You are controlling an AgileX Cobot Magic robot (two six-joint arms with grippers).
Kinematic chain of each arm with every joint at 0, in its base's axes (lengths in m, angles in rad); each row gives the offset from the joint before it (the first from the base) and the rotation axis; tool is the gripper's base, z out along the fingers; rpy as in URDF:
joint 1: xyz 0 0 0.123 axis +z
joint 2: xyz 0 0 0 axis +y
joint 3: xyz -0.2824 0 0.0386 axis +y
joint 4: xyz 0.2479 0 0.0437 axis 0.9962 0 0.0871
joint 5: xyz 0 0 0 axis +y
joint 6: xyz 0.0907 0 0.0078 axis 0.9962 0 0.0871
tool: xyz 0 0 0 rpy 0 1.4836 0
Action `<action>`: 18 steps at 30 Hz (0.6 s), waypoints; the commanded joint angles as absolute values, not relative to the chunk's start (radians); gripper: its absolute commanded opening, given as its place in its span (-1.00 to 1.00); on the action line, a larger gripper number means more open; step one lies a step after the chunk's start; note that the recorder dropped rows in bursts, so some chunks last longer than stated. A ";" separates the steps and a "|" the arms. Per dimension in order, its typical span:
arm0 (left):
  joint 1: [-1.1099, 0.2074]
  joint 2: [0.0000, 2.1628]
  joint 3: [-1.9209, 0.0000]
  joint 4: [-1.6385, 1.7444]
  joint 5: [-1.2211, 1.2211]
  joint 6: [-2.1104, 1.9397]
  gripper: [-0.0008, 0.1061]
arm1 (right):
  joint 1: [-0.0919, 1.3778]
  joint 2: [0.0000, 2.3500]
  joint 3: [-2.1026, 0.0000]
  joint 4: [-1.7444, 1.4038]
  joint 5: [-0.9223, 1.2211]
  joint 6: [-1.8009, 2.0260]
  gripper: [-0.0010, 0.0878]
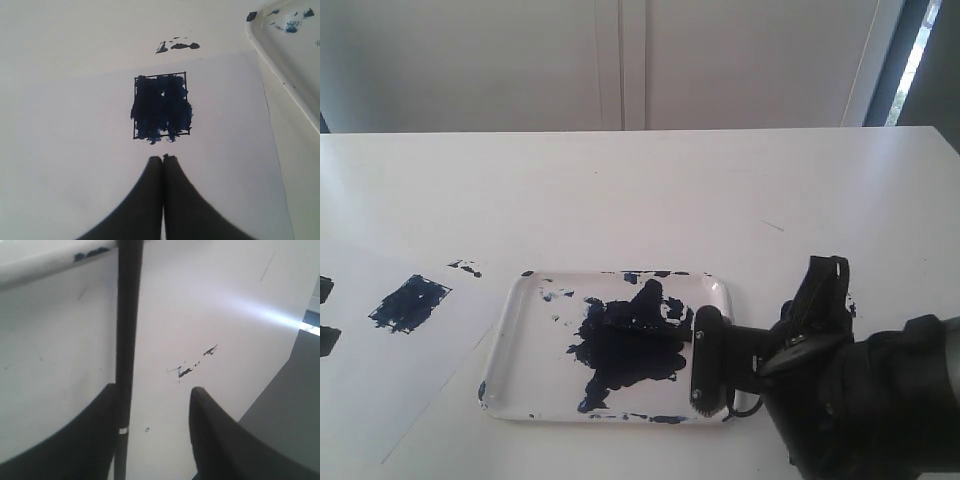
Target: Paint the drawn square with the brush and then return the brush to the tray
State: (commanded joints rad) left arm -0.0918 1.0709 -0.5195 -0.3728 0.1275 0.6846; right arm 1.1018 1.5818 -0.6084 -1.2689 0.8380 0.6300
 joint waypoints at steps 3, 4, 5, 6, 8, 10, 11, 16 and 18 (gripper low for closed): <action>-0.092 1.071 -0.519 -0.373 0.125 0.685 -0.99 | 1.123 1.518 -0.622 -1.262 0.851 0.671 -0.21; -0.092 1.071 -0.519 -0.373 0.125 0.685 -0.99 | 1.128 1.499 -0.628 -1.255 0.855 0.695 -0.30; -0.092 1.071 -0.519 -0.373 0.123 0.685 -0.99 | 1.128 1.478 -0.636 -1.251 0.855 0.712 -0.43; -0.092 1.071 -0.519 -0.373 0.123 0.685 -0.99 | 1.130 1.446 -0.644 -1.242 0.853 0.743 -0.57; -0.092 1.071 -0.519 -0.373 0.123 0.685 -0.99 | 1.130 1.390 -0.656 -1.226 0.828 0.809 -0.88; -0.092 1.071 -0.519 -0.373 0.123 0.685 -0.99 | 1.130 1.321 -0.668 -1.222 0.781 0.894 -0.98; -0.092 1.071 -0.519 -0.373 0.125 0.685 -0.99 | 1.130 1.282 -0.668 -1.226 0.741 0.949 -0.98; -0.092 1.071 -0.519 -0.373 0.125 0.685 -0.99 | 1.130 1.117 -0.668 -1.269 0.425 1.144 -0.98; -0.092 1.071 -0.519 -0.373 0.122 0.685 -0.99 | 1.130 1.069 -0.668 -1.330 0.307 1.181 -0.98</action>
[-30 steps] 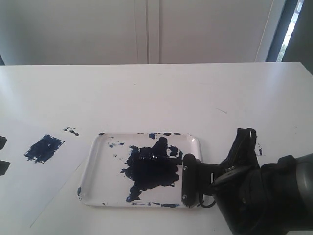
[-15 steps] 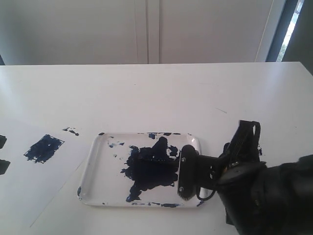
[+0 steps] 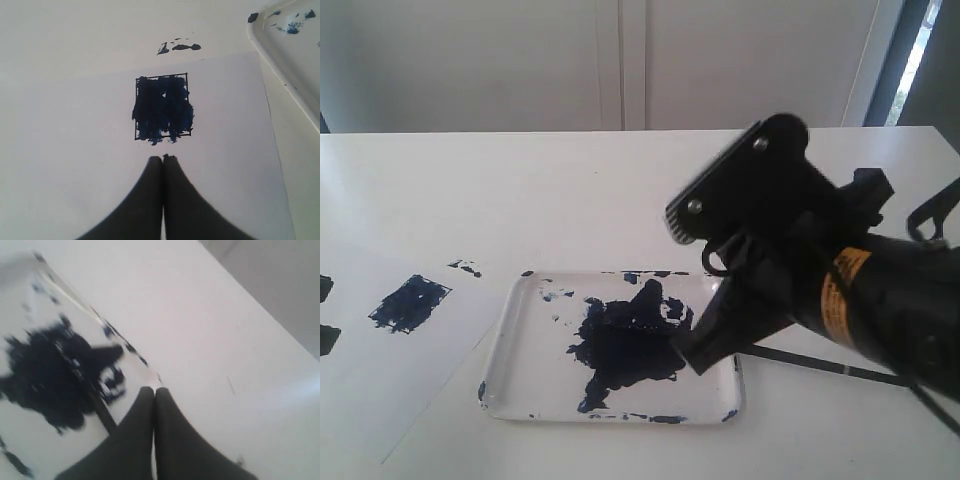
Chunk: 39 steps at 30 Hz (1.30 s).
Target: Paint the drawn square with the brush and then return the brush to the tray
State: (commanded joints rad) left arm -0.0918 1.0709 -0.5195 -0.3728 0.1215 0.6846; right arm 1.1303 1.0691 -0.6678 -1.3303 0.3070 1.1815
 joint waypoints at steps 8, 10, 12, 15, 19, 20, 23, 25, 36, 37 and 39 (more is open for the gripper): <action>-0.092 1.071 -0.519 -0.373 0.120 0.687 -0.99 | 1.126 0.946 -0.668 -1.744 0.417 1.619 -0.98; -0.092 1.071 -0.519 -0.373 0.120 0.687 -0.99 | 1.126 0.907 -0.668 -1.744 0.494 1.700 -0.98; -0.092 1.071 -0.519 -0.373 0.120 0.687 -0.99 | 1.126 0.880 -0.668 -1.744 0.518 1.726 -0.98; -0.092 1.071 -0.519 -0.373 0.120 0.687 -0.99 | 1.126 0.863 -0.661 -1.741 0.498 1.678 -0.98; -0.092 1.071 -0.519 -0.373 0.120 0.687 -0.99 | 1.126 0.848 -0.667 -1.384 0.472 1.119 -0.98; -0.092 1.071 -0.519 -0.373 0.120 0.687 -0.99 | 1.126 0.848 -0.667 -1.256 0.472 0.932 -0.98; -0.092 1.071 -0.519 -0.373 0.120 0.687 -0.99 | 1.126 0.848 -0.662 -0.898 0.455 0.474 -0.98; -0.092 1.071 -0.519 -0.373 0.120 0.687 -0.99 | 1.126 0.848 -0.662 -0.667 0.422 0.182 -0.98; -0.092 1.071 -0.519 -0.373 0.120 0.687 -0.99 | 1.126 0.822 -0.518 -0.130 0.085 -0.333 -0.98; -0.092 1.071 -0.519 -0.373 0.120 0.687 -0.99 | 1.126 0.812 -0.493 -0.128 0.040 -0.333 -0.98; -0.092 1.071 -0.519 -0.373 0.120 0.687 -0.99 | 1.126 0.791 -0.428 -0.122 -0.075 -0.335 -0.98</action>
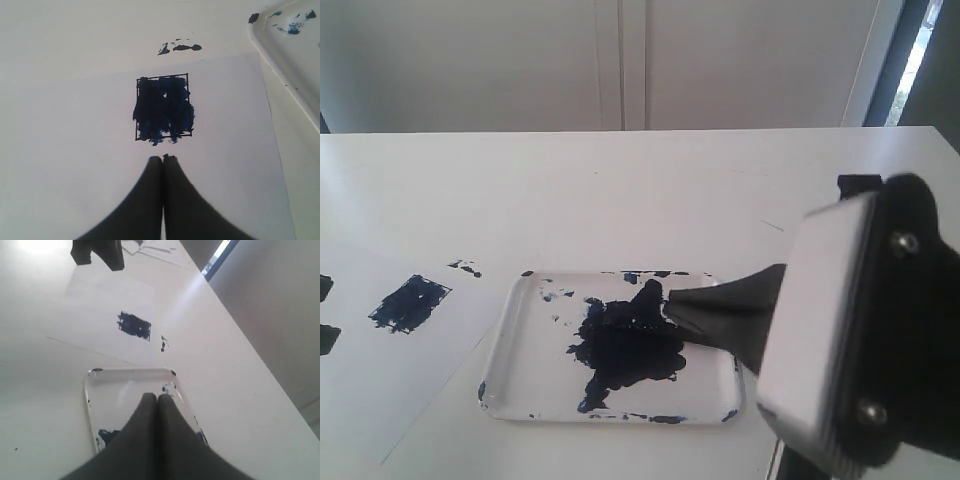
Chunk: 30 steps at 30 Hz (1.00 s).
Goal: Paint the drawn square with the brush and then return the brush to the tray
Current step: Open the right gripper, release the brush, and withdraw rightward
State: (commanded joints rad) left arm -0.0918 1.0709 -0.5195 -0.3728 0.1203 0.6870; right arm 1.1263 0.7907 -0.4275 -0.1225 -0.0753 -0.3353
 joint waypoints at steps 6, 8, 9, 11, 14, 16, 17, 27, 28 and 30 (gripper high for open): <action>-0.092 1.071 -0.519 -0.373 0.120 0.687 -0.99 | 1.103 0.729 -0.273 0.080 -0.264 -0.455 -0.98; -0.092 1.071 -0.519 -0.373 0.120 0.687 -0.99 | 1.081 0.711 -0.221 0.156 -0.324 -0.521 -0.98; -0.092 1.071 -0.519 -0.373 0.120 0.687 -0.99 | 1.073 0.705 -0.190 0.171 -0.362 -0.527 -0.98; -0.092 1.071 -0.519 -0.373 0.120 0.687 -0.99 | 1.069 0.700 -0.136 0.171 -0.460 -0.527 -0.98; -0.092 1.071 -0.519 -0.373 0.120 0.687 -0.99 | 1.069 0.700 -0.071 0.171 -0.620 -0.466 -0.98; -0.092 1.071 -0.519 -0.373 0.120 0.687 -0.99 | 1.069 0.700 -0.043 0.171 -0.689 -0.400 -0.98; -0.092 1.071 -0.519 -0.373 0.120 0.687 -0.99 | 1.069 0.700 -0.034 0.171 -0.703 -0.387 -0.98; -0.092 1.071 -0.519 -0.373 0.120 0.687 -0.99 | 1.067 0.700 0.000 0.232 -0.731 -0.385 -0.98; -0.092 1.071 -0.519 -0.373 0.120 0.687 -0.99 | 1.067 0.700 0.000 0.238 -0.734 -0.385 -0.98; -0.092 1.071 -0.519 -0.373 0.120 0.687 -0.99 | 1.067 0.700 0.000 0.270 -0.734 -0.385 -0.98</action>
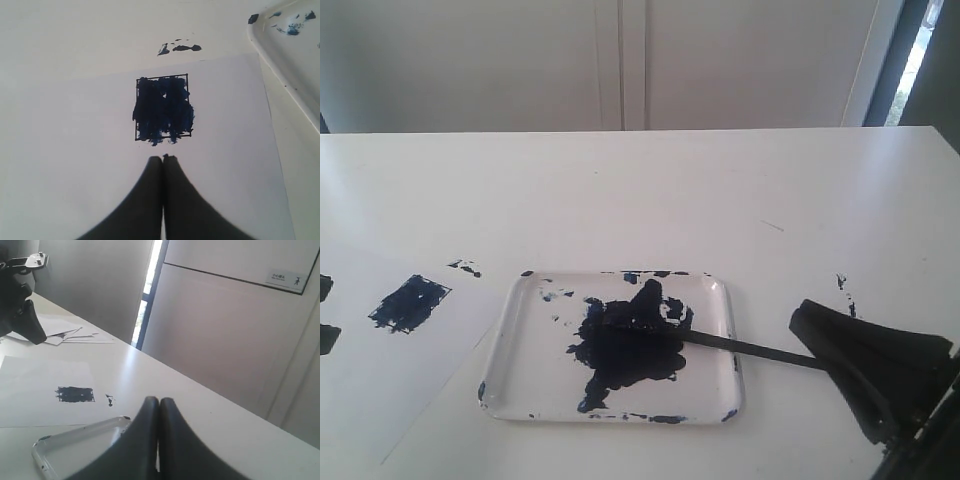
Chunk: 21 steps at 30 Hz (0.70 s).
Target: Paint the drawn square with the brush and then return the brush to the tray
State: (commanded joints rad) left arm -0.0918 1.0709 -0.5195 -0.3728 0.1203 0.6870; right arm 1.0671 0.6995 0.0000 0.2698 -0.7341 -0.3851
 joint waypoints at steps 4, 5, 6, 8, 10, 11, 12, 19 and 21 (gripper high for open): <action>-0.092 1.071 -0.519 -0.373 0.120 0.687 -0.99 | 1.067 0.700 0.000 0.364 -0.732 -0.385 -0.98; -0.092 1.071 -0.519 -0.373 0.120 0.687 -0.99 | 1.067 0.700 0.000 0.372 -0.731 -0.385 -0.98; -0.092 1.071 -0.519 -0.373 0.120 0.687 -0.99 | 1.067 0.700 0.000 0.374 -0.729 -0.385 -0.98; -0.092 1.071 -0.519 -0.373 0.120 0.687 -0.99 | 1.067 0.697 0.000 0.374 -0.725 -0.385 -0.98; -0.092 1.071 -0.519 -0.373 0.120 0.687 -0.99 | 1.067 0.646 0.000 0.388 -0.709 -0.389 -0.98; -0.092 1.071 -0.519 -0.373 0.120 0.687 -0.99 | 1.041 0.586 0.000 0.392 -0.705 -0.403 -0.98; -0.092 1.071 -0.519 -0.373 0.120 0.687 -0.99 | 1.017 0.552 0.000 0.392 -0.701 -0.403 -0.98; -0.092 1.071 -0.519 -0.373 0.120 0.687 -0.99 | 0.686 0.141 0.000 0.396 -0.533 -0.396 -0.98; -0.092 1.071 -0.519 -0.373 0.120 0.687 -0.99 | 0.609 0.055 0.000 0.396 -0.520 -0.396 -0.98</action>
